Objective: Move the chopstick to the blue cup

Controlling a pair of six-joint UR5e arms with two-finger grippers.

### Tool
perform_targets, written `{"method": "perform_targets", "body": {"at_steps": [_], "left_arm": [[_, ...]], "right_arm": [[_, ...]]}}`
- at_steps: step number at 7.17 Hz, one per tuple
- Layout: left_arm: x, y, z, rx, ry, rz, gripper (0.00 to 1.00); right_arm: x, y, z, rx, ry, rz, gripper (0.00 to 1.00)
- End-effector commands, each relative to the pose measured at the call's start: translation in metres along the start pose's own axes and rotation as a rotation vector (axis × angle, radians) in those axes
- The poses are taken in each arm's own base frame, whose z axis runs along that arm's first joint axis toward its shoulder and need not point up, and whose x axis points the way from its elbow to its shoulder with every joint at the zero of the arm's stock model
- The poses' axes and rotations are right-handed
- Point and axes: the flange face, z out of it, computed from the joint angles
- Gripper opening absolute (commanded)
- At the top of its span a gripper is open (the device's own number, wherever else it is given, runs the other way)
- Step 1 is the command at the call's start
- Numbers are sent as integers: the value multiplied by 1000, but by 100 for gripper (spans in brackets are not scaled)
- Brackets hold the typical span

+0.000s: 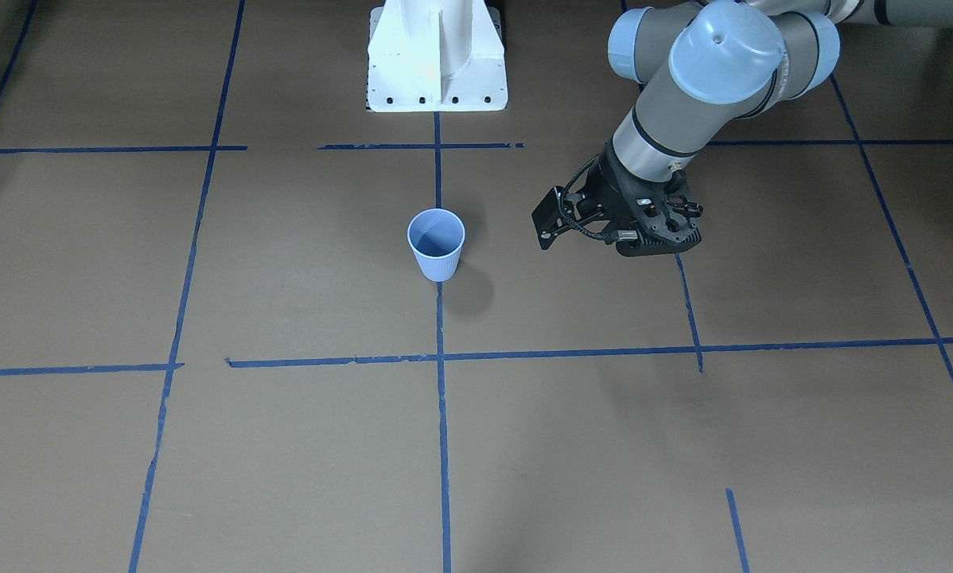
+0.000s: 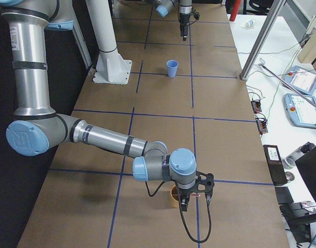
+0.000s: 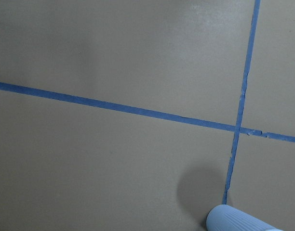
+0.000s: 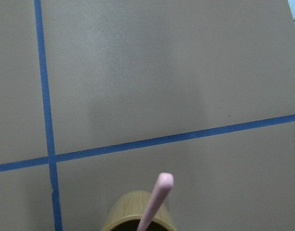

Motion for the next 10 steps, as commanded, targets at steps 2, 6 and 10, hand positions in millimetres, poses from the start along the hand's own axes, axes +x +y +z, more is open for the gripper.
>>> {"method": "perform_targets", "body": {"at_steps": [2, 6, 10], "left_arm": [[0, 0, 0, 0, 0, 0, 100], [-1, 0, 0, 0, 0, 0, 100], [0, 1, 0, 0, 0, 2, 100]], "right_arm": [[5, 2, 17, -20, 4, -2, 98], [0, -7, 16, -16, 6, -8, 71], [-4, -14, 13, -7, 8, -16, 29]]}}
